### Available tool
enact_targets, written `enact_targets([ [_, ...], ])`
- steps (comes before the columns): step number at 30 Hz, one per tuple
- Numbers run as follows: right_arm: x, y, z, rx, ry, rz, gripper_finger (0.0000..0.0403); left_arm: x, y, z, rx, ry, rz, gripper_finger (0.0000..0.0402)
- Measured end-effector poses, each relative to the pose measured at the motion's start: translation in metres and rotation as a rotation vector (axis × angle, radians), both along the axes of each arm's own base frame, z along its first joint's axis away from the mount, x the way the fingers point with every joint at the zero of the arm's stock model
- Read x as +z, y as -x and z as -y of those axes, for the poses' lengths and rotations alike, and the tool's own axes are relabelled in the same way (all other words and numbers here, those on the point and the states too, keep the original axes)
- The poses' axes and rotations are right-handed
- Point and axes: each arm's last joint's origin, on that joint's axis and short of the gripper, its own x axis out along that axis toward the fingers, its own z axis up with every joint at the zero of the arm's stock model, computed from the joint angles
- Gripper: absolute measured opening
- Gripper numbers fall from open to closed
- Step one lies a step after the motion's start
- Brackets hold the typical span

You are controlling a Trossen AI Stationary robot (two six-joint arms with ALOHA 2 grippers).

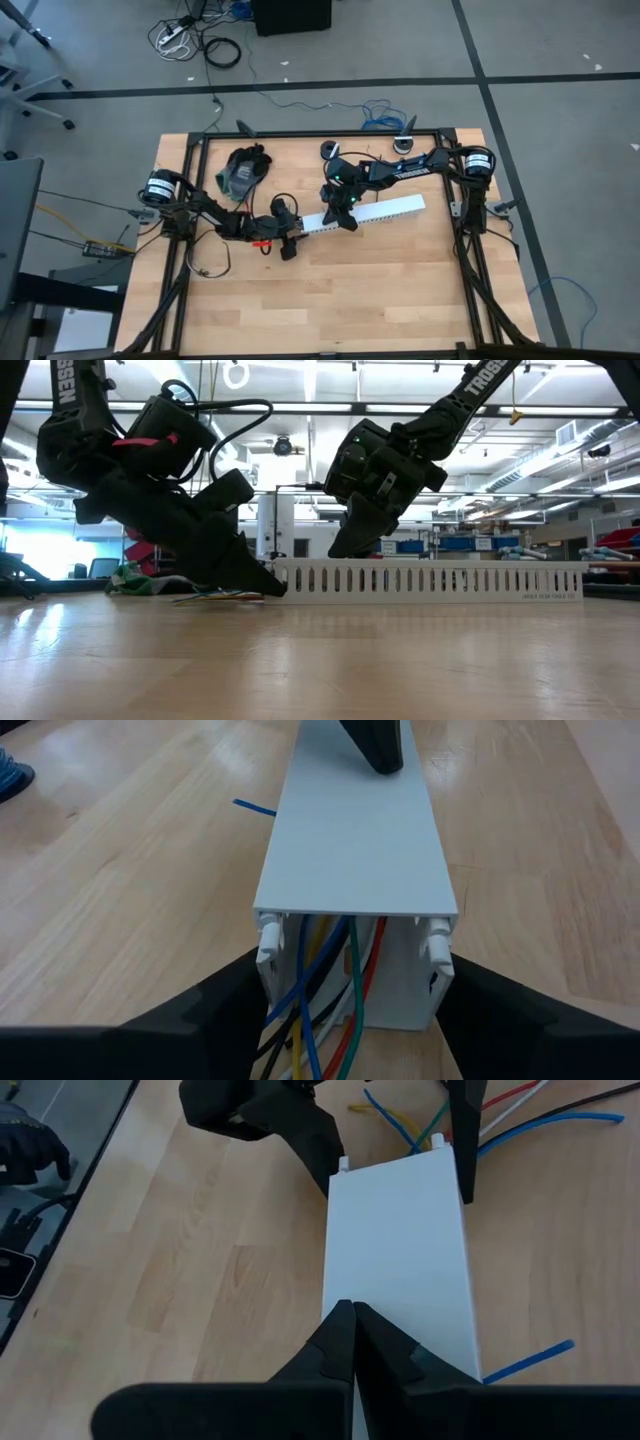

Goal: Ziptie cables
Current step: Close the white cable duct

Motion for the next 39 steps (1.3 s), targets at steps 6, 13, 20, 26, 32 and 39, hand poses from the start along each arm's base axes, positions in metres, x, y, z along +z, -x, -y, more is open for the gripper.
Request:
enact_targets([
  [6,-0.0059,-0.0018,0.0002,0.009,-0.014,-0.003,0.0000,-0.0001,0.0001,0.0001,-0.001,0.000,-0.001,0.0251],
  [13,-0.0061,-0.0025,0.0004,0.006,-0.015,0.001,0.0000,0.0000,0.0002,0.0002,-0.002,0.000,-0.001,0.0238],
  [20,-0.0061,-0.0028,0.0006,0.004,-0.016,0.004,0.0000,0.0003,0.0000,0.0002,-0.001,0.000,0.002,0.0238],
  [26,-0.0058,-0.0035,0.0006,0.010,-0.020,0.014,0.0000,0.0004,0.0000,0.0001,-0.001,0.001,0.005,0.0237],
  [32,-0.0061,-0.0038,-0.0007,0.018,-0.026,0.017,0.0000,0.0007,-0.0002,0.0002,-0.001,0.002,0.009,0.0237],
  [39,-0.0055,-0.0033,-0.0010,0.028,-0.018,0.020,0.0000,0.0007,-0.0003,0.0002,-0.002,0.003,0.011,0.0237],
])
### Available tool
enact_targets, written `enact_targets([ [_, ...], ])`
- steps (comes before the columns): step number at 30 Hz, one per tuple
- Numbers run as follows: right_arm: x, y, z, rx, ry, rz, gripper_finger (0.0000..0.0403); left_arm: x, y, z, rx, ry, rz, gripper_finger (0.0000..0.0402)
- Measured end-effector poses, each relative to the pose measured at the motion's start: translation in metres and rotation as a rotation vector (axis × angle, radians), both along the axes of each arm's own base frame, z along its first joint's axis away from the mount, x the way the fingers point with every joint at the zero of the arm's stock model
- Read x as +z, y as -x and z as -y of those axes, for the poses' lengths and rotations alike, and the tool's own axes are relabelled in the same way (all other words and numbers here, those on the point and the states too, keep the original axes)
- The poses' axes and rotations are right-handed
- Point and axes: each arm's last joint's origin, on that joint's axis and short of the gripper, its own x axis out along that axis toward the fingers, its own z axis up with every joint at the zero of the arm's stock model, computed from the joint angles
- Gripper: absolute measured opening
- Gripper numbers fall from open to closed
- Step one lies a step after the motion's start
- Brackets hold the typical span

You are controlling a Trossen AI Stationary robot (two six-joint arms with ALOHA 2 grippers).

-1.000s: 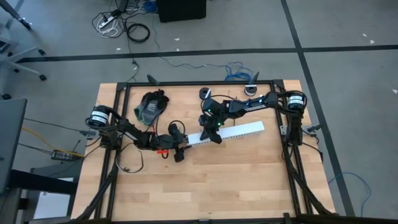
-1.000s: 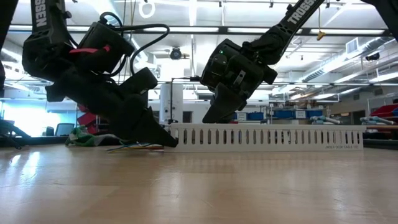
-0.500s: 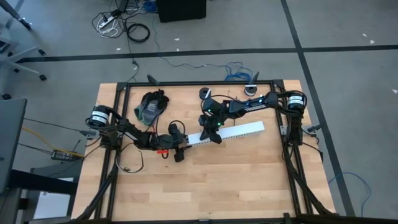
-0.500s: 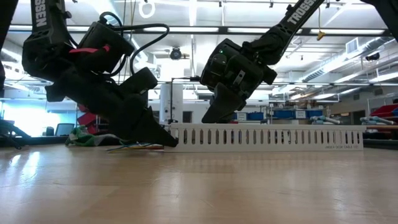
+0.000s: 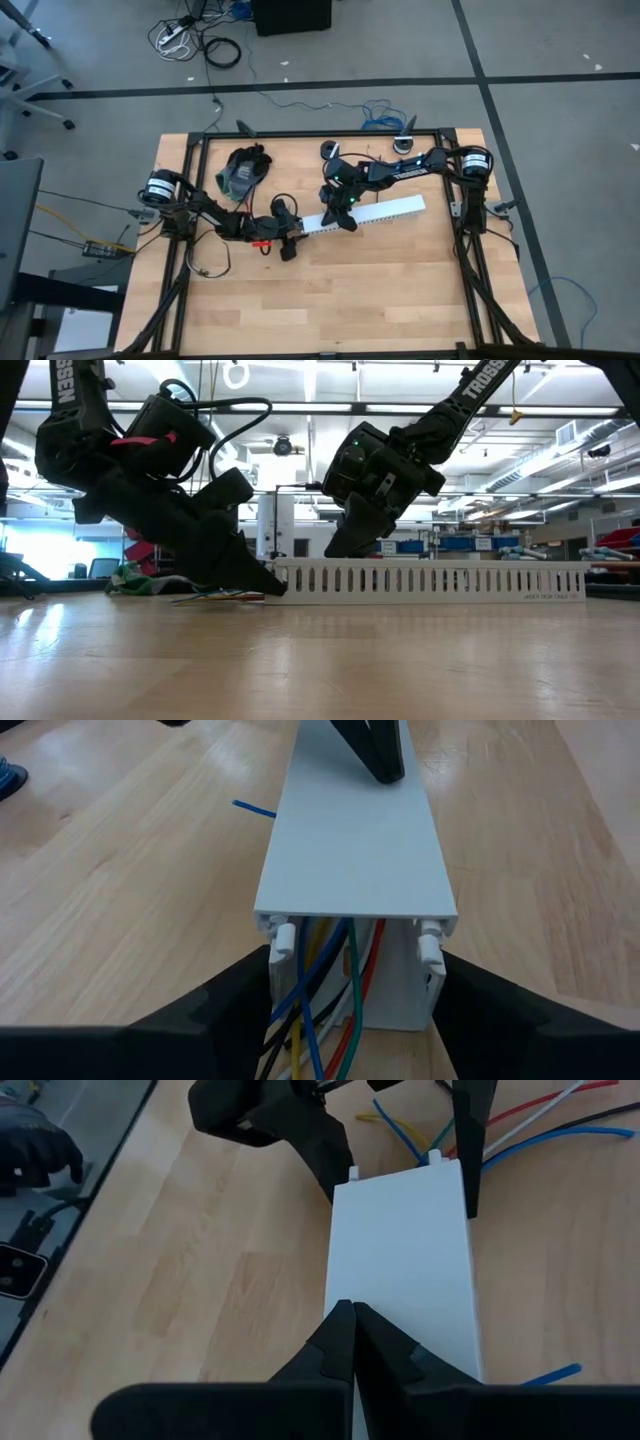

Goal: Ziptie cables
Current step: Close the white cable duct

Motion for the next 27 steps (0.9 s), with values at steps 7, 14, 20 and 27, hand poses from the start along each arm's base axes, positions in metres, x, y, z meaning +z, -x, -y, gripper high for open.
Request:
enact_targets([
  [7,0.009,-0.004,0.003,-0.009,0.033,0.022,0.0000,-0.001,0.000,0.000,-0.005,0.009,-0.007,0.0237],
  [14,0.018,-0.011,0.007,-0.056,0.100,0.047,0.0000,-0.001,0.000,0.000,-0.005,0.010,-0.010,0.0237],
  [20,0.017,-0.010,0.006,-0.056,0.099,0.020,0.0000,-0.001,0.000,0.000,-0.003,0.013,-0.010,0.0237],
  [27,0.016,-0.009,0.002,-0.060,0.112,-0.004,0.0000,-0.001,0.000,0.000,-0.001,0.022,-0.007,0.0237],
])
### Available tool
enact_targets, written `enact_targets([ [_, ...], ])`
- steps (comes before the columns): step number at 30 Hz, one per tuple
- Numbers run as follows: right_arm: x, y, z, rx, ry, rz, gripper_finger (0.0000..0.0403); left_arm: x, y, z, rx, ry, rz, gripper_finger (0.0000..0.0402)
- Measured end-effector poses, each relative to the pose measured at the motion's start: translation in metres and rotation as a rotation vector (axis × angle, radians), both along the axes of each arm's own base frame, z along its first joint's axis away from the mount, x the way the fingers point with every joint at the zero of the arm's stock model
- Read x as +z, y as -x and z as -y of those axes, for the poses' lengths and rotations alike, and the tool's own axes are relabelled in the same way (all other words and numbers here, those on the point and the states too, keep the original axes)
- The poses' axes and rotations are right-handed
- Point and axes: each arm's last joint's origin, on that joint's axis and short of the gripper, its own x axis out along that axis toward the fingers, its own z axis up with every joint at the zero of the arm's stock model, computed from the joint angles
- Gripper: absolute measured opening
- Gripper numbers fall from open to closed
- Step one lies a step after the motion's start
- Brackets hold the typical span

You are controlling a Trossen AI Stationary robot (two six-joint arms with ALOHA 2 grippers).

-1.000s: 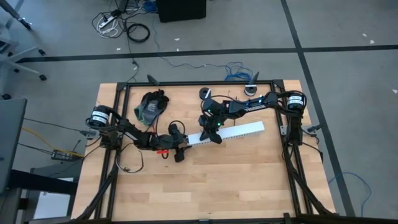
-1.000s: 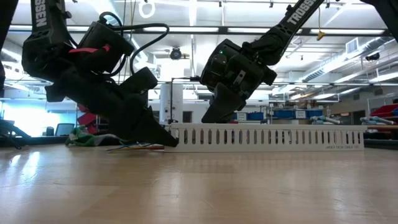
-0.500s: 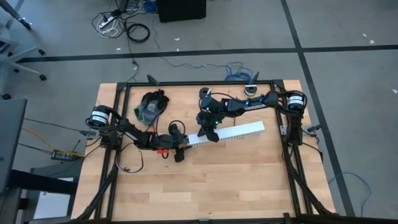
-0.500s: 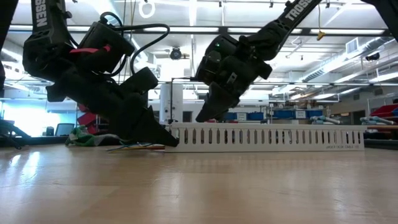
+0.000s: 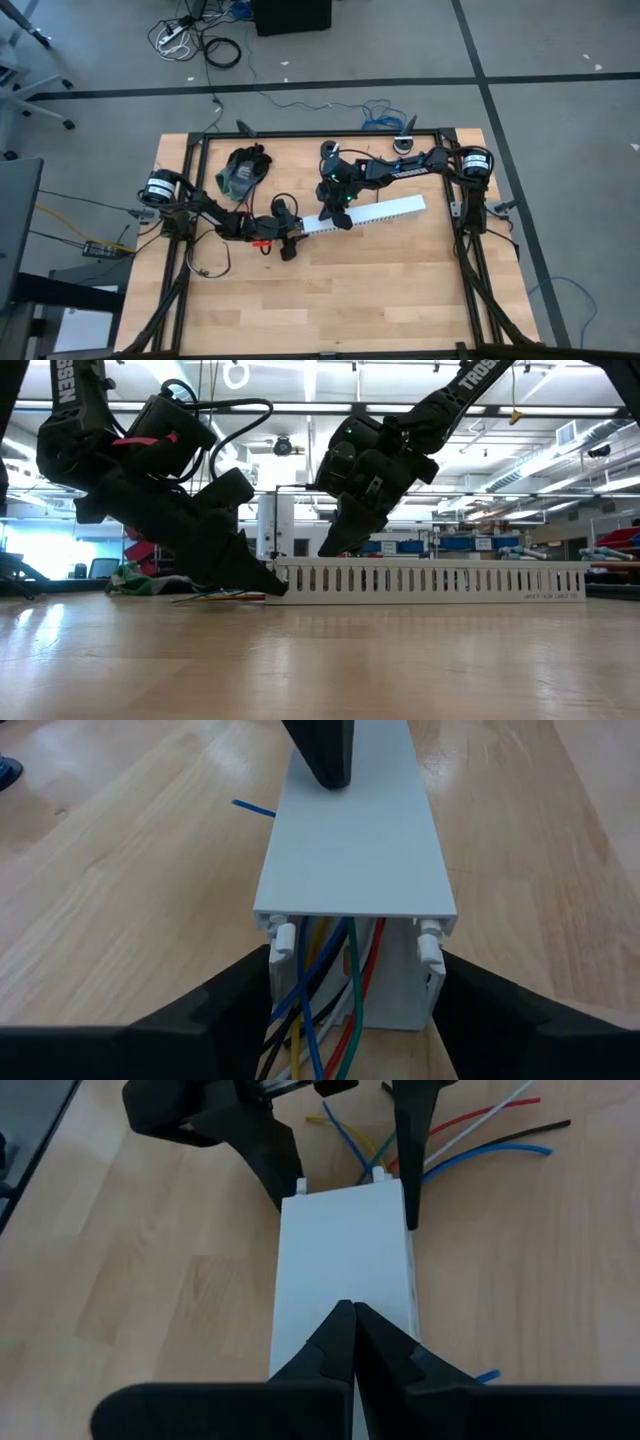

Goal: Ziptie cables
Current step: Close the white cable duct

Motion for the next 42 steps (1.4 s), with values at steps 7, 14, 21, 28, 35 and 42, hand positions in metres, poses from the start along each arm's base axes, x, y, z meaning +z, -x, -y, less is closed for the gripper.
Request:
enact_targets([
  [7,-0.0076,-0.0020,-0.0005,0.006,-0.015,-0.014,0.0000,-0.0001,0.0001,0.0001,0.002,0.004,0.001,0.0237],
  [14,-0.0074,-0.0030,-0.0006,0.011,-0.016,-0.002,0.0000,0.0002,-0.0001,0.0001,0.002,0.004,0.005,0.0237],
  [21,-0.0066,-0.0043,-0.0011,0.030,-0.029,0.022,0.0000,0.0007,-0.0003,0.0002,0.001,0.005,0.011,0.0237],
  [28,-0.0063,-0.0055,-0.0021,0.047,-0.041,0.041,0.0000,0.0009,-0.0004,0.0003,-0.002,0.007,0.012,0.0236],
  [35,-0.0057,-0.0067,-0.0021,0.060,-0.052,0.063,0.0000,0.0010,-0.0005,0.0003,-0.003,0.008,0.015,0.0236],
  [42,-0.0039,-0.0067,-0.0004,0.026,-0.021,0.062,0.0000,0.0011,-0.0007,0.0005,-0.007,0.011,0.016,0.0236],
])
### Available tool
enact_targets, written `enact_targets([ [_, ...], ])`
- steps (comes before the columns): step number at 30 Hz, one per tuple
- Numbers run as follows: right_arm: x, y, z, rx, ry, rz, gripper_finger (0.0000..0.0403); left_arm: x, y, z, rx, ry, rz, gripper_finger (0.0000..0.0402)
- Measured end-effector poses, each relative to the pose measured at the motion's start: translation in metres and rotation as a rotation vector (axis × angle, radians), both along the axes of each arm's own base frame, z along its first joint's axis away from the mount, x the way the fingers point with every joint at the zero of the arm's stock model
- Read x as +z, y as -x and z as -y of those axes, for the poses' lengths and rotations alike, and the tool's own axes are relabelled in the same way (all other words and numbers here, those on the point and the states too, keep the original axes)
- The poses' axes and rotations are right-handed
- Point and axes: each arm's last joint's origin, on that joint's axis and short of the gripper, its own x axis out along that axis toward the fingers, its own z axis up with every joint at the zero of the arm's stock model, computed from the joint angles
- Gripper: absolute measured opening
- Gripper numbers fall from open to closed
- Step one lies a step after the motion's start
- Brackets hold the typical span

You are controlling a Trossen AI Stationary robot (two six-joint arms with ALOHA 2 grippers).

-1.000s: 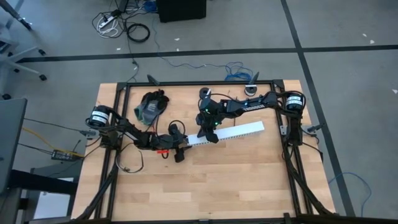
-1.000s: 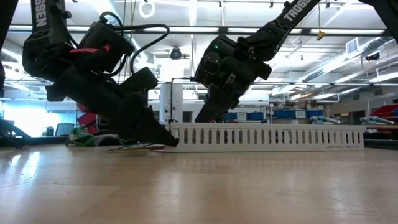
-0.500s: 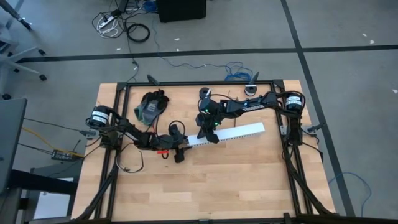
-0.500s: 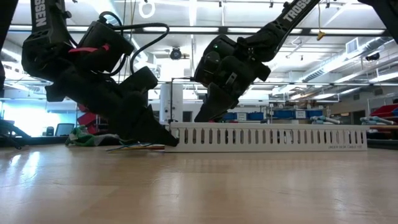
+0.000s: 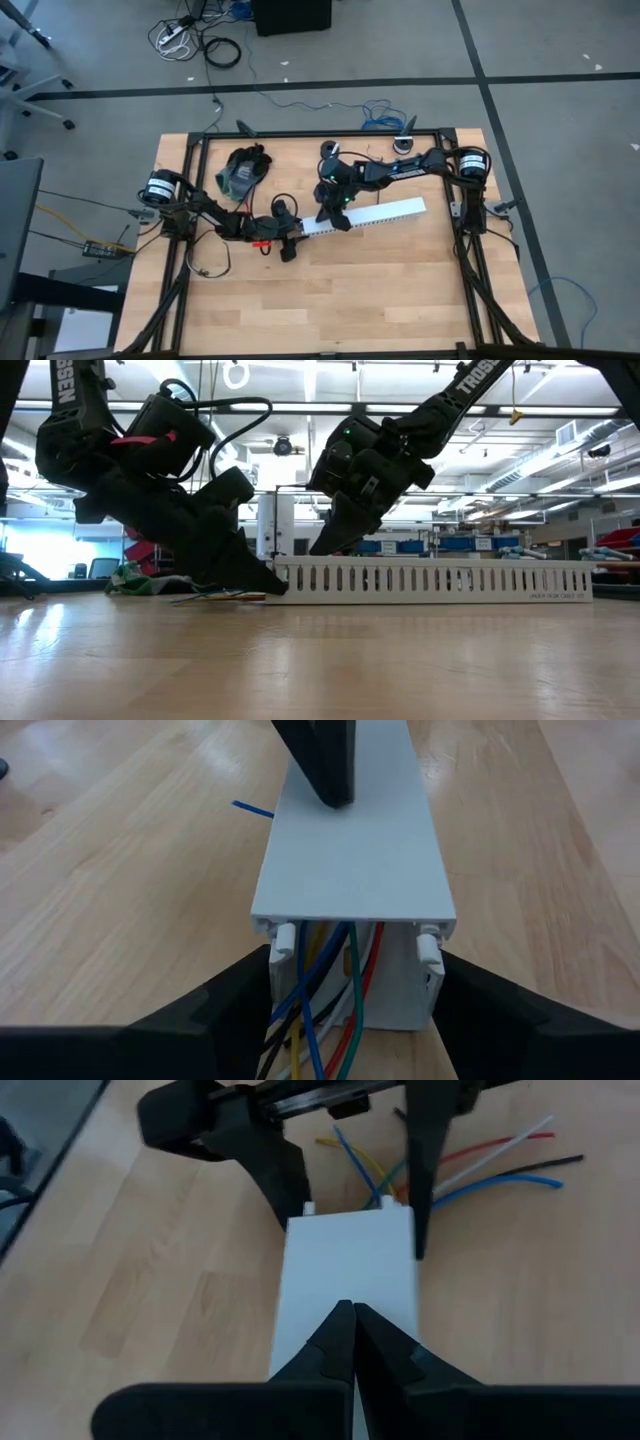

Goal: Ziptie cables
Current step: Close the white cable duct

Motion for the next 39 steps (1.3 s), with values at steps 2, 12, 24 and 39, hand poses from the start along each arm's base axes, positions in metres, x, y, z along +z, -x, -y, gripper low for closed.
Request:
enact_targets([
  [2,0.003,0.002,0.000,-0.012,0.010,-0.010,0.0000,0.000,0.000,0.000,-0.001,0.000,0.000,0.0236],
  [12,0.016,0.012,-0.006,-0.030,0.014,-0.077,0.0000,-0.001,0.000,0.000,0.002,0.002,-0.008,0.0236],
  [24,0.012,0.014,-0.013,-0.038,0.012,-0.145,0.0000,-0.001,0.000,0.000,0.005,0.004,-0.009,0.0237],
  [39,-0.005,0.008,-0.010,-0.011,-0.033,-0.140,0.0000,-0.001,0.000,0.000,-0.001,0.000,-0.008,0.0237],
])
